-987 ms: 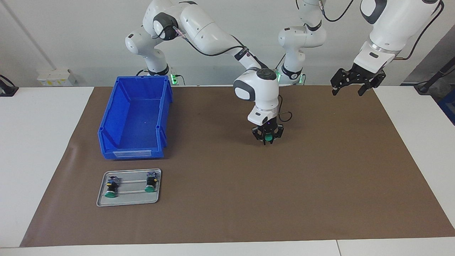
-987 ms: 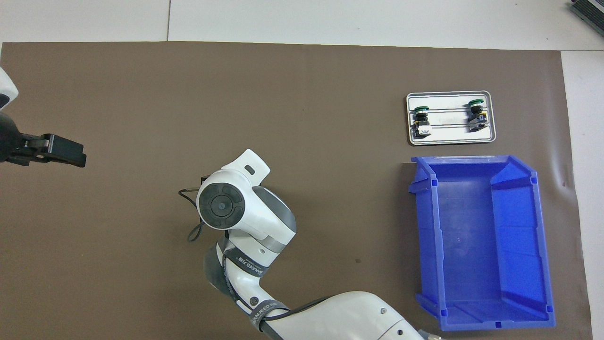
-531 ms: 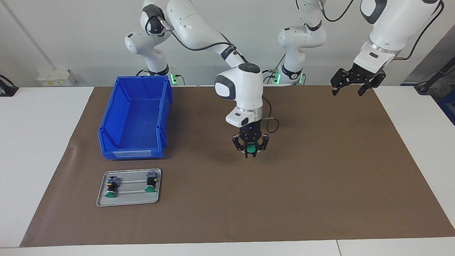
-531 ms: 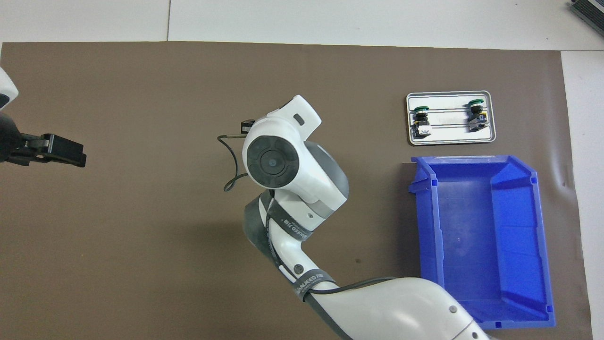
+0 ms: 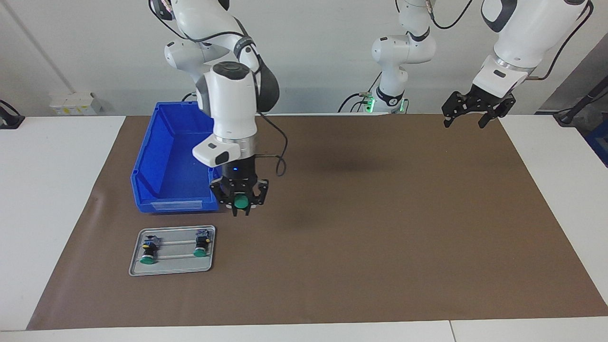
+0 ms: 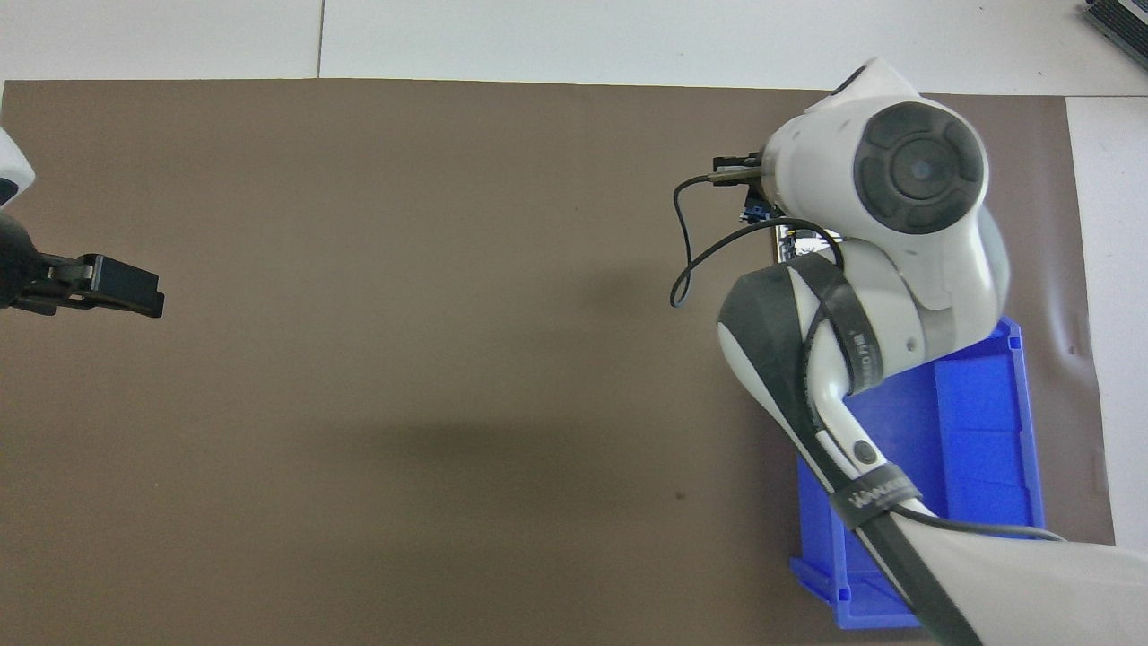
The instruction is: Place and press button with both arms
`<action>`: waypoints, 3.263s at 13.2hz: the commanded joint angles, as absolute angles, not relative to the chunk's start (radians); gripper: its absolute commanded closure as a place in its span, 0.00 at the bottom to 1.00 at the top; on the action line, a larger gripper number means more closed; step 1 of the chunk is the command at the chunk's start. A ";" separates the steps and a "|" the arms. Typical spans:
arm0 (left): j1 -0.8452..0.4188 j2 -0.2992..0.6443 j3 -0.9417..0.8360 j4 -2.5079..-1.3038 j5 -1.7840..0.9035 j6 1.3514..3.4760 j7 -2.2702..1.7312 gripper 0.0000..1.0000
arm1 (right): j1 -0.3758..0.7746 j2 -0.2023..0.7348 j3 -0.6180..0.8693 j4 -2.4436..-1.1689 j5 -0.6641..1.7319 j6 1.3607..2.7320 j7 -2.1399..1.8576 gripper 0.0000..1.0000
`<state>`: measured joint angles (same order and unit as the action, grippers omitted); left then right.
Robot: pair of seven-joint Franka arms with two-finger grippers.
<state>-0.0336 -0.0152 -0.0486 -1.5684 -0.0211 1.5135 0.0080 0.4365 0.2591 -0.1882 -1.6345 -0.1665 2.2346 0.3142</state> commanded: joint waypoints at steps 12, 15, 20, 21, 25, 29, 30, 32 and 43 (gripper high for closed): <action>-0.025 -0.044 -0.054 -1.601 -0.020 1.517 -0.002 0.00 | 0.189 -0.190 -0.172 -2.534 -0.138 2.650 0.126 1.00; -0.025 -0.044 -0.052 -1.601 -0.020 1.517 0.000 0.00 | 0.164 -0.187 -0.172 -2.586 -0.138 2.714 0.120 1.00; -0.025 -0.044 -0.054 -1.601 -0.020 1.517 -0.002 0.00 | 0.147 -0.186 -0.172 -2.615 -0.138 2.718 0.120 0.96; -0.025 -0.044 -0.054 -1.601 -0.020 1.517 0.000 0.00 | 0.141 -0.184 -0.172 -2.617 -0.138 2.718 0.121 0.87; -0.025 -0.044 -0.054 -1.601 -0.020 1.517 0.000 0.00 | 0.143 -0.172 -0.170 -2.617 -0.138 2.718 0.136 0.32; -0.025 -0.044 -0.052 -1.601 -0.020 1.517 -0.002 0.00 | 0.169 -0.181 -0.169 -2.603 -0.138 2.704 0.198 0.00; -0.025 -0.044 -0.054 -1.601 -0.020 1.517 0.000 0.00 | 0.170 -0.184 -0.169 -2.586 -0.138 2.703 0.195 0.00; -0.025 -0.044 -0.052 -1.601 -0.020 1.517 0.000 0.00 | 0.170 -0.187 -0.163 -2.501 -0.138 2.605 0.198 0.00; -0.025 -0.044 -0.052 -1.601 -0.020 1.517 -0.002 0.00 | 0.166 -0.137 -0.163 -1.909 -0.019 1.903 0.239 0.00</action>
<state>-0.0335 -0.0152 -0.0486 -1.5684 -0.0211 1.5135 0.0075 0.1876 -0.1815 -0.1656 -2.0257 -0.0651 2.0071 0.2434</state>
